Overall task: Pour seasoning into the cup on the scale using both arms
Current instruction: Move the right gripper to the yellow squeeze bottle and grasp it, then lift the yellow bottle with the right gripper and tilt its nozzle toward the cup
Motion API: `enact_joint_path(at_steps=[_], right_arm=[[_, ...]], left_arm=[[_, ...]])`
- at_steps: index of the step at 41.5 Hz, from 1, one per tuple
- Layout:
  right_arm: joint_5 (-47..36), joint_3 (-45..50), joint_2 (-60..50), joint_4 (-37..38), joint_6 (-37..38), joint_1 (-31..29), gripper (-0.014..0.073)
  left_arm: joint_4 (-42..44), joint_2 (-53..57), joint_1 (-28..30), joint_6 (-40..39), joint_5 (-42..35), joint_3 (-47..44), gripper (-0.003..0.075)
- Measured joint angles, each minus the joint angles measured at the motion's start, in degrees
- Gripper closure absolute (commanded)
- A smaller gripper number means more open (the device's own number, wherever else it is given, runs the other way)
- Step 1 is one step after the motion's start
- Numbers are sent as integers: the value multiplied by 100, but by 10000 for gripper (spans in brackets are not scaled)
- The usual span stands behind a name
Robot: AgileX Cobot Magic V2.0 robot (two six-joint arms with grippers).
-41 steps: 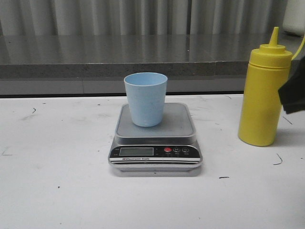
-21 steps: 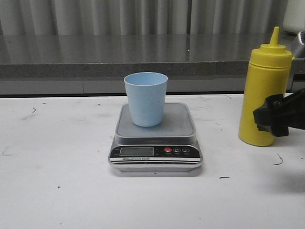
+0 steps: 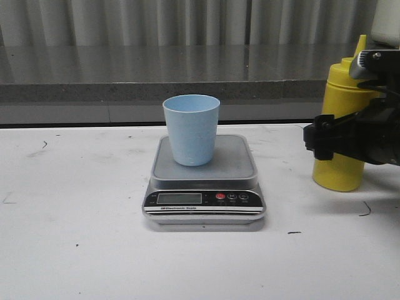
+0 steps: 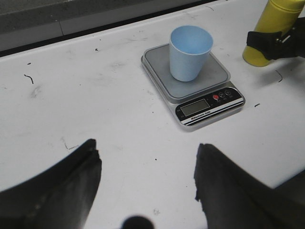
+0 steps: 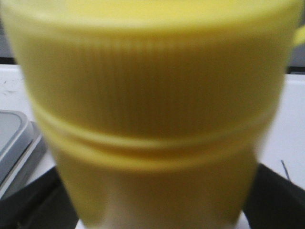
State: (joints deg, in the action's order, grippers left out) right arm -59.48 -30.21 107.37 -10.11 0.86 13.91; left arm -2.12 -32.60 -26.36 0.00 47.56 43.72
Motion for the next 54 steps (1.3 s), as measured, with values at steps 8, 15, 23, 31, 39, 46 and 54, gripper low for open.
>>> enact_joint_path(at_steps=[8, 15, 23, 31, 39, 46, 54], right_arm=[[-17, -357, 318, 22, 4, 0, 130], [-33, -369, 339, 26, 4, 0, 279], [357, -369, 138, 117, -86, 0, 279], [1369, -369, -528, 163, -767, 0, 279], [2759, -424, -1568, 209, -1863, 0, 279], [4393, -837, -2241, 236, -2476, 0, 279], [6143, -1778, -2472, 645, -2927, 26, 279]], left_arm=[[0, 0, 0, 0, 0, 0, 292], [0, 0, 0, 0, 0, 0, 292], [0, 0, 0, 0, 0, 0, 292], [0, 0, 0, 0, 0, 0, 292], [0, 0, 0, 0, 0, 0, 292], [0, 0, 0, 0, 0, 0, 292], [0, 0, 0, 0, 0, 0, 292]])
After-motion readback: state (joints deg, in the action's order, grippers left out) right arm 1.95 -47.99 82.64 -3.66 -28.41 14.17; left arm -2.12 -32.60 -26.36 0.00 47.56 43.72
